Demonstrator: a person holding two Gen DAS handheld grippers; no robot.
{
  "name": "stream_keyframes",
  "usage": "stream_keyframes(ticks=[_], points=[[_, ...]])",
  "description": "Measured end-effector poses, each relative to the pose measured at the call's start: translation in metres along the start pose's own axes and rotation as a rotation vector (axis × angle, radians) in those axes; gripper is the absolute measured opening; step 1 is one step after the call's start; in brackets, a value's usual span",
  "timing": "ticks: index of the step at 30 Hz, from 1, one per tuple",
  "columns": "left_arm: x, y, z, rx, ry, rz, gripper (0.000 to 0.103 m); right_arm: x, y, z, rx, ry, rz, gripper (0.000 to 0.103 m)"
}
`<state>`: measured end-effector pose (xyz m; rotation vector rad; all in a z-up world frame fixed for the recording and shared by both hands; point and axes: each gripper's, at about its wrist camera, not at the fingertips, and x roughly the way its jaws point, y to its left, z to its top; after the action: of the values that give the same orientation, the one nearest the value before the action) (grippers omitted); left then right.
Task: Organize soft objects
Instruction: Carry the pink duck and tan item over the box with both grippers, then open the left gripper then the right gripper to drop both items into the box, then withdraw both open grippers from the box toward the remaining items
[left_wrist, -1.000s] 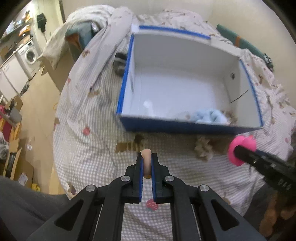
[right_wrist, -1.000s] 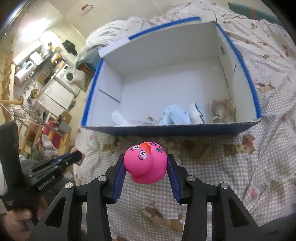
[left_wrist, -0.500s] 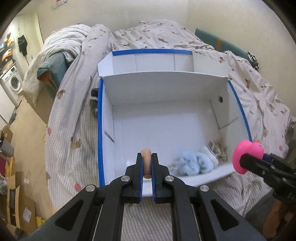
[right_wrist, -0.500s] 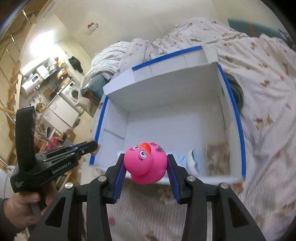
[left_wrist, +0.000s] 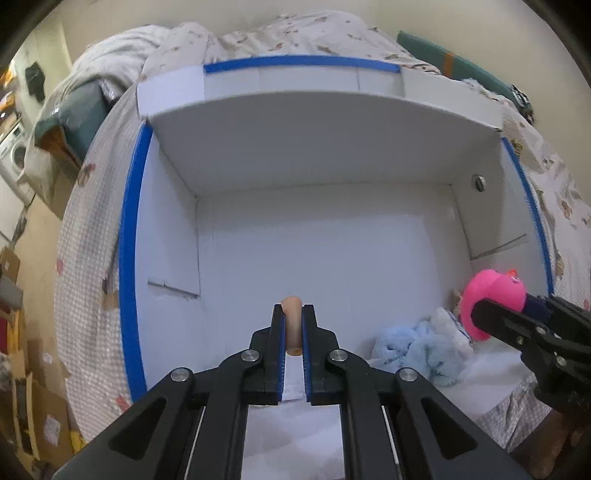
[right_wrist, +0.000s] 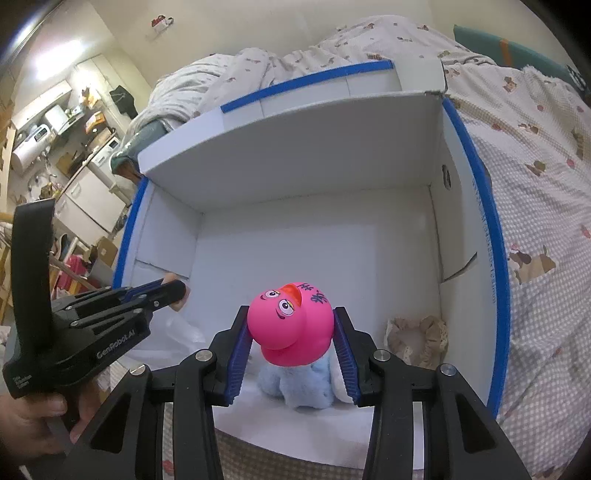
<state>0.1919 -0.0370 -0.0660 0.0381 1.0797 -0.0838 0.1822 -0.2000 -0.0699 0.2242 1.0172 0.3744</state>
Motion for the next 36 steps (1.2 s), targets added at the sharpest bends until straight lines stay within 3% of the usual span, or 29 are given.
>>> stream_keyframes(ticks=[15, 21, 24, 26, 29, 36], points=[[0.013, 0.008, -0.010, -0.034, 0.014, 0.032, 0.008, 0.012, -0.005, -0.006, 0.024, 0.041, -0.024, 0.045], [0.009, 0.002, -0.011, -0.013, -0.001, 0.031, 0.013, 0.013, -0.005, -0.005, 0.034, 0.043, -0.020, 0.045], [0.005, -0.002, -0.011, -0.003, -0.009, 0.024, 0.033, 0.015, -0.004, -0.005, 0.030, 0.045, -0.021, 0.046], [0.002, -0.001, -0.011, -0.014, -0.018, 0.030, 0.059, 0.015, -0.004, -0.005, 0.033, 0.042, -0.023, 0.056], [-0.004, 0.001, -0.010, -0.035, -0.045, 0.031, 0.062, 0.013, -0.005, -0.003, 0.052, 0.028, -0.006, 0.078], [-0.026, 0.002, -0.016, -0.027, -0.072, 0.000, 0.062, -0.006, -0.001, -0.006, 0.038, -0.022, 0.006, 0.079]])
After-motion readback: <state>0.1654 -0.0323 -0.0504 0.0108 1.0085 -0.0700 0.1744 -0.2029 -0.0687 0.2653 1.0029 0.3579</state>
